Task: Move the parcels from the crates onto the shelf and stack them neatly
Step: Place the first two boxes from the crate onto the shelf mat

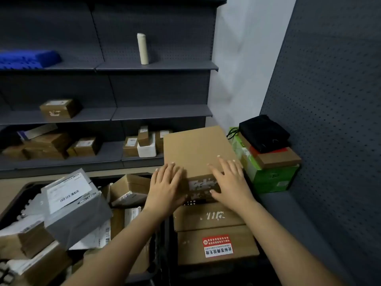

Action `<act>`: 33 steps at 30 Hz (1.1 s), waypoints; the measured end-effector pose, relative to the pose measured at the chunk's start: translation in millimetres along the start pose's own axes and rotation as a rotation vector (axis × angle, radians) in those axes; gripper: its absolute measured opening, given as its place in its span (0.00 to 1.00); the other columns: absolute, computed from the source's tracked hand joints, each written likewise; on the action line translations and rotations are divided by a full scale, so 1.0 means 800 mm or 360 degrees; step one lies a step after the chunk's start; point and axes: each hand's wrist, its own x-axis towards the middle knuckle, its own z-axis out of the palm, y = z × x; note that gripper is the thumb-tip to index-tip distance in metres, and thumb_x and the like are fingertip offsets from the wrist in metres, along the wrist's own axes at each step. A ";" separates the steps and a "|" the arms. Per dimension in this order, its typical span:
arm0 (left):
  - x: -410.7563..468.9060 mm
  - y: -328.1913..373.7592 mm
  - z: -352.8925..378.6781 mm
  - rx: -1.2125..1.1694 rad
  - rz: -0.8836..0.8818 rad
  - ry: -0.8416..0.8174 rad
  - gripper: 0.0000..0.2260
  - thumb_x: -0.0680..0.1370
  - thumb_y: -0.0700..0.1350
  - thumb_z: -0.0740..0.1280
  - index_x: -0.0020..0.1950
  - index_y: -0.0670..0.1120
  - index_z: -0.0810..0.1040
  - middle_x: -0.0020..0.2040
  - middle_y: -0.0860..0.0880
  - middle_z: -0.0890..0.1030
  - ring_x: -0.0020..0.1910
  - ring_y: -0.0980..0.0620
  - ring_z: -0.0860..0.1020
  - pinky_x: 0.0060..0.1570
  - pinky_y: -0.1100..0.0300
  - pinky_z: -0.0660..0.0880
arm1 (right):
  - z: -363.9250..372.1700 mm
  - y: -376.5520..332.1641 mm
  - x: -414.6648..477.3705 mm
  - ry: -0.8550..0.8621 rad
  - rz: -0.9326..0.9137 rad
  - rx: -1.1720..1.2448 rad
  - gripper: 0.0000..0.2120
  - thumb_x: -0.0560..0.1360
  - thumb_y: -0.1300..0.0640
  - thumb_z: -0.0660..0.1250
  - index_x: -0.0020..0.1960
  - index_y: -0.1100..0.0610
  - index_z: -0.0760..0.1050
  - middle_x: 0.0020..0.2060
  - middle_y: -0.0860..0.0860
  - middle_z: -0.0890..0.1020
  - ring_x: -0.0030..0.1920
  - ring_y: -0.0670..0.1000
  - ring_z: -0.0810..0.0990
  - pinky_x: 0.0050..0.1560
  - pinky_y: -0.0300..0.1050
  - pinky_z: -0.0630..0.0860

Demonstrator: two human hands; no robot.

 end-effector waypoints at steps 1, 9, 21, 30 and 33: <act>0.005 -0.006 0.005 -0.0067 -0.0008 -0.0045 0.39 0.69 0.61 0.72 0.75 0.48 0.61 0.75 0.41 0.63 0.74 0.39 0.59 0.71 0.45 0.52 | 0.003 0.003 0.006 -0.0042 0.0060 -0.0036 0.38 0.74 0.43 0.67 0.77 0.47 0.52 0.78 0.57 0.45 0.76 0.60 0.47 0.74 0.57 0.41; 0.015 -0.044 0.043 -0.0761 -0.0150 -0.0195 0.42 0.73 0.53 0.73 0.77 0.62 0.49 0.79 0.51 0.39 0.76 0.45 0.52 0.70 0.50 0.63 | 0.029 0.020 0.029 -0.0111 0.0368 0.0105 0.45 0.70 0.40 0.72 0.77 0.41 0.48 0.76 0.54 0.34 0.76 0.58 0.38 0.73 0.61 0.53; 0.008 -0.052 0.048 -0.0930 0.0054 0.0041 0.40 0.73 0.46 0.73 0.78 0.58 0.53 0.79 0.55 0.47 0.77 0.46 0.52 0.70 0.42 0.64 | 0.044 0.000 0.005 0.0369 0.0423 0.0108 0.40 0.63 0.47 0.79 0.72 0.48 0.67 0.73 0.54 0.66 0.72 0.59 0.59 0.66 0.63 0.65; 0.013 0.013 -0.035 -0.0978 0.0384 0.0464 0.39 0.72 0.40 0.74 0.78 0.52 0.57 0.79 0.49 0.53 0.77 0.43 0.53 0.65 0.35 0.68 | -0.046 0.002 -0.073 0.0920 0.0529 -0.0084 0.39 0.64 0.50 0.79 0.72 0.50 0.68 0.72 0.56 0.67 0.72 0.61 0.61 0.65 0.67 0.65; 0.002 0.068 -0.074 -0.1023 0.0579 0.0653 0.36 0.71 0.41 0.75 0.76 0.46 0.63 0.78 0.46 0.58 0.77 0.41 0.54 0.69 0.42 0.62 | -0.091 0.005 -0.141 0.1069 0.0660 -0.0136 0.39 0.65 0.50 0.79 0.72 0.50 0.68 0.72 0.55 0.67 0.72 0.61 0.60 0.65 0.67 0.66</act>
